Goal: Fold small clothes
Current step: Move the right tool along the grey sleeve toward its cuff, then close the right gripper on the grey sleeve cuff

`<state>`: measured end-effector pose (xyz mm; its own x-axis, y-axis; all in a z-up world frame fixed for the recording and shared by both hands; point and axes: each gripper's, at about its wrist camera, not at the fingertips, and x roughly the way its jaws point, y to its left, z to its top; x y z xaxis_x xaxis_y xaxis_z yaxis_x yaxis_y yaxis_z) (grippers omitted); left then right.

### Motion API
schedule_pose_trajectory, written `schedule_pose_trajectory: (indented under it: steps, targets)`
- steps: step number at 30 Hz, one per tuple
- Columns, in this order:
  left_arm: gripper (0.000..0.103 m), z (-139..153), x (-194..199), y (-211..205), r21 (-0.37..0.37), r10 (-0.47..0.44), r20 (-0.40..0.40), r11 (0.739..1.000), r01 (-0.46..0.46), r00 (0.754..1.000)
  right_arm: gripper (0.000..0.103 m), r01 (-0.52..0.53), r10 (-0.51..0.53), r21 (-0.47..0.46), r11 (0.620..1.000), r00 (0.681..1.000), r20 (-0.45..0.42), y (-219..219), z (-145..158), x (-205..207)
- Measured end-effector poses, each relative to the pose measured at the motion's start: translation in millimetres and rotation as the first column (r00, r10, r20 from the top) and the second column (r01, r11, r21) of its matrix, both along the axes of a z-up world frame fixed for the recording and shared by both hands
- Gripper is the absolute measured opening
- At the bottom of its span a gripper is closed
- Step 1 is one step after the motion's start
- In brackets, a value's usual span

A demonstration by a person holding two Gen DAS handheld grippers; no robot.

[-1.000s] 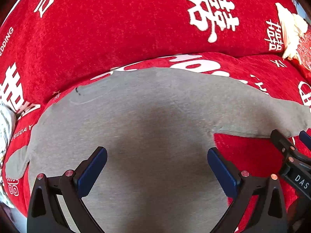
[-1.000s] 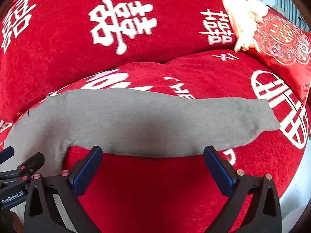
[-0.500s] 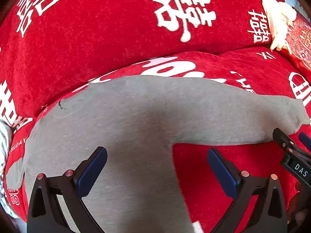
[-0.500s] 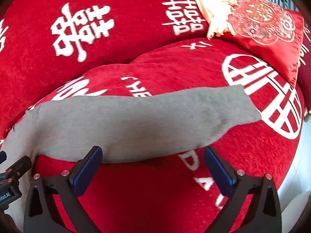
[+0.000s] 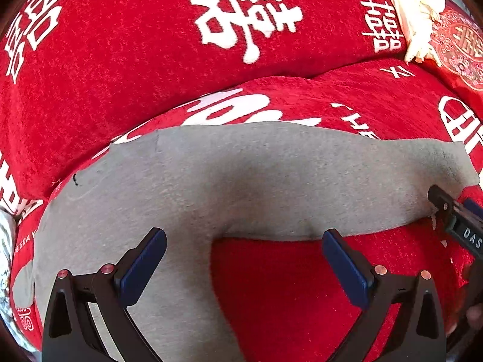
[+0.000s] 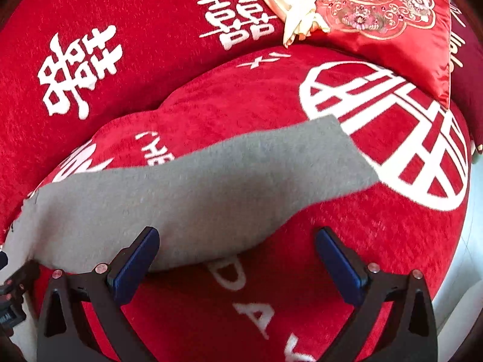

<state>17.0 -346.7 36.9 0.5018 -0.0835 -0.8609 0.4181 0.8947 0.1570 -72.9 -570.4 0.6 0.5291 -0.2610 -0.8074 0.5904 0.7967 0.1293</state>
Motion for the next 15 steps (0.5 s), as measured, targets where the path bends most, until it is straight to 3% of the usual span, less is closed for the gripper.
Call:
schedule_pose_trajectory:
  steps: [7, 9, 11, 12, 13, 14, 15]
  targets:
    - [0.103, -5, 4, -10, 0.006, -0.009, -0.008, 1.0, 0.009, 1.0, 0.103, 0.015, -0.013, -0.022, 1.0, 0.999, 0.053, -23, 1, 12]
    - [0.103, -6, 5, -9, 0.005, -0.004, -0.011, 1.0, 0.004, 1.0, 0.098, 0.009, -0.006, -0.041, 0.999, 0.998, 0.065, -29, 1, 21]
    - [0.103, -6, 7, -7, 0.0, 0.002, -0.017, 1.0, -0.002, 1.0, 0.081, -0.002, 0.006, -0.074, 0.997, 0.998, 0.064, -33, 1, 30]
    - [0.103, -6, 9, -4, -0.008, 0.011, -0.023, 1.0, -0.011, 1.0, 0.058, -0.004, 0.009, -0.085, 0.996, 0.998, 0.061, -35, 1, 32]
    - [0.103, -5, 12, 1, -0.016, 0.023, -0.027, 1.0, -0.024, 0.999, 0.019, -0.003, 0.008, -0.085, 0.996, 0.998, 0.059, -38, 1, 33]
    - [0.103, -5, 15, 4, -0.02, 0.031, -0.028, 0.999, -0.031, 0.999, 0.005, -0.002, 0.005, -0.057, 0.998, 0.998, 0.061, -44, 0, 33]
    - [0.103, -4, 20, 10, -0.022, 0.052, -0.024, 0.998, -0.053, 0.998, 0.006, 0.0, -0.001, 0.015, 1.0, 0.997, 0.08, -53, -3, 30]
